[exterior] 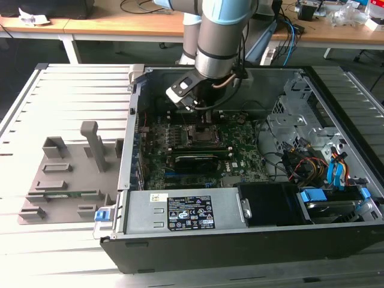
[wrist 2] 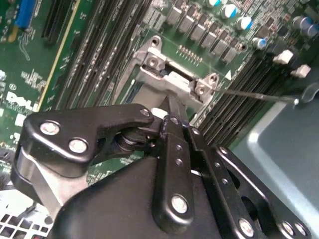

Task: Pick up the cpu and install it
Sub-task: 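Close the cpu cover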

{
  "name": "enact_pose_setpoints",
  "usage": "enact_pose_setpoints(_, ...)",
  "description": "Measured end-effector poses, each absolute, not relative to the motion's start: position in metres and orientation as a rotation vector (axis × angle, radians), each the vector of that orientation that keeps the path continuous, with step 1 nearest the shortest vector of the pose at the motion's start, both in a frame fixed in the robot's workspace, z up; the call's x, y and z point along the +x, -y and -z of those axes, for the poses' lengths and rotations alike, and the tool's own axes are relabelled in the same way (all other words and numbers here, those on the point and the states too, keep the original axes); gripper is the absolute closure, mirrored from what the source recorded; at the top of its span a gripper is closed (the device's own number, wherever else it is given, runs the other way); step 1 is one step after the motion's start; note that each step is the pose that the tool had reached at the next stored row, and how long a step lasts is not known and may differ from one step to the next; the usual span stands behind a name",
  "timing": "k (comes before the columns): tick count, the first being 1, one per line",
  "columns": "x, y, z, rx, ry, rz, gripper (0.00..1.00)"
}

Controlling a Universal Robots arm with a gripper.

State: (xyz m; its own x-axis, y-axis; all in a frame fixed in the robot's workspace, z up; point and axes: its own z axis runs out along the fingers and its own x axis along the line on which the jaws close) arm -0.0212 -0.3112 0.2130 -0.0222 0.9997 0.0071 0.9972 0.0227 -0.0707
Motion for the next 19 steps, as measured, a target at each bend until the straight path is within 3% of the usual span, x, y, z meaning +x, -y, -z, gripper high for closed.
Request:
enact_pose_setpoints(13,-0.018,0.311,-0.205,-2.157,2.207,-0.069,0.89)
enact_pose_setpoints(19,-0.012,0.311,-0.24,-2.156,2.206,-0.068,0.89)
